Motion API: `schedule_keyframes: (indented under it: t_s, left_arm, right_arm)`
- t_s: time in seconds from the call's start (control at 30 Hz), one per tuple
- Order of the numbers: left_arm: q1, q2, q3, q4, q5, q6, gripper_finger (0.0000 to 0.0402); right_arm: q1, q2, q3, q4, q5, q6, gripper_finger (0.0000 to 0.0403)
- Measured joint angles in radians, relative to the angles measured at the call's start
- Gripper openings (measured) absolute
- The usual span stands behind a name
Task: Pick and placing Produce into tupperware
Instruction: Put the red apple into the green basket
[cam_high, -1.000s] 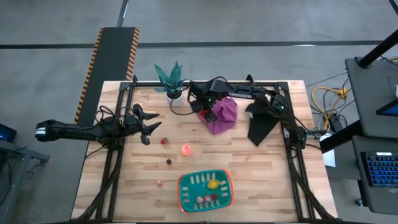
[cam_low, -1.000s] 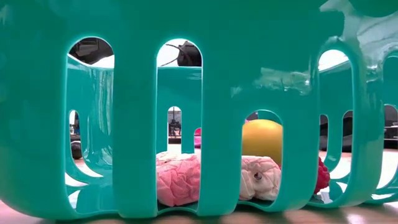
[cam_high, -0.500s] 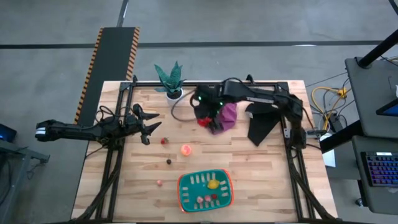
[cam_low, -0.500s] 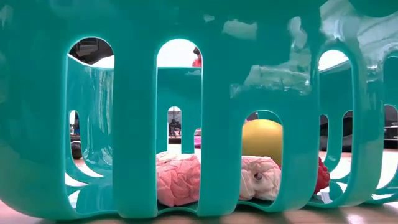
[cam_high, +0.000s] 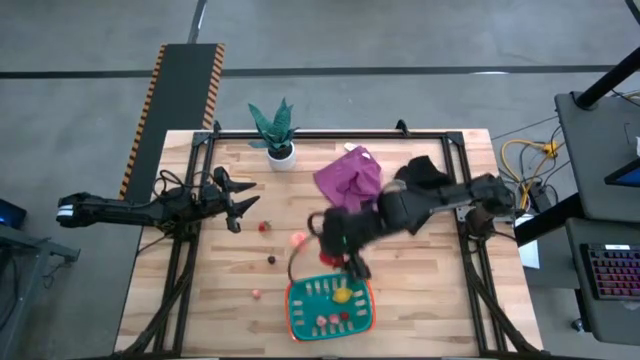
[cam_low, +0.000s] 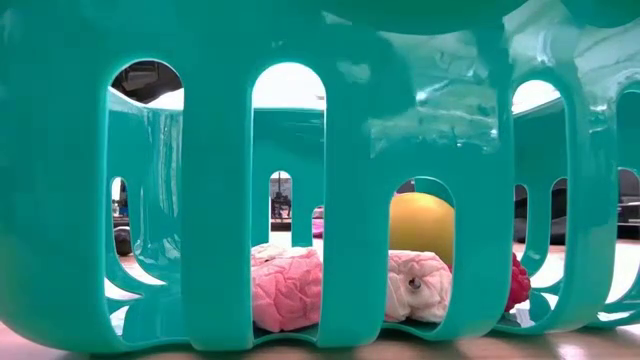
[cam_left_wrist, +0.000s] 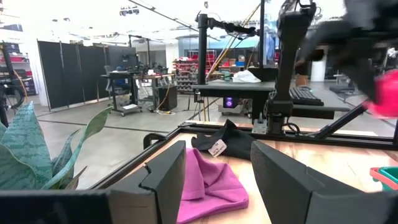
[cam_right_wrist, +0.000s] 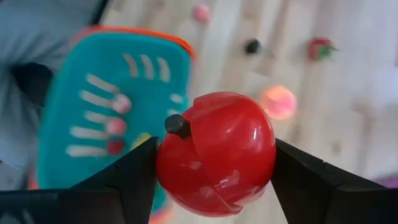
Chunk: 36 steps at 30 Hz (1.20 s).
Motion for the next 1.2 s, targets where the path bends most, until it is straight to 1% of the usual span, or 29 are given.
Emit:
schedule_keyframes:
  t_s: [0.13,0.23,0.33,0.5,0.7,0.8,0.97,1.2]
  left_arm:
    - [0.0,0.0,0.0,0.001,0.0,0.0,0.0169]
    - [0.0,0.0,0.0,0.002,0.0,0.0,0.0169]
    - [0.0,0.0,0.0,0.003,0.0,-0.001,0.0169]
    - [0.0,0.0,0.0,0.005,0.0,-0.001,0.0169]
    - [0.0,0.0,0.0,0.006,0.0,-0.001,0.0169]
    - [0.0,0.0,0.0,0.005,0.0,-0.001,0.0169]
    - [0.0,0.0,0.0,0.003,0.0,-0.001,0.0169]
    - [0.0,0.0,0.0,0.002,0.0,-0.001,0.0169]
  right_arm:
    - [0.097,0.036,-0.003,0.102,0.051,0.116,0.0254]
    - [0.146,0.076,-0.003,0.207,0.082,0.169,0.0254]
    - [0.174,0.13,-0.003,0.281,0.089,0.203,0.0254]
    - [0.183,0.225,-0.004,0.337,0.107,0.257,0.0254]
    - [0.183,0.295,0.004,0.345,0.105,0.295,0.0254]
    - [0.184,0.299,0.004,0.343,0.105,0.324,0.0254]
    - [0.19,0.299,0.004,0.339,0.109,0.326,0.0254]
    - [0.192,0.304,0.0,0.261,0.139,0.337,0.026]
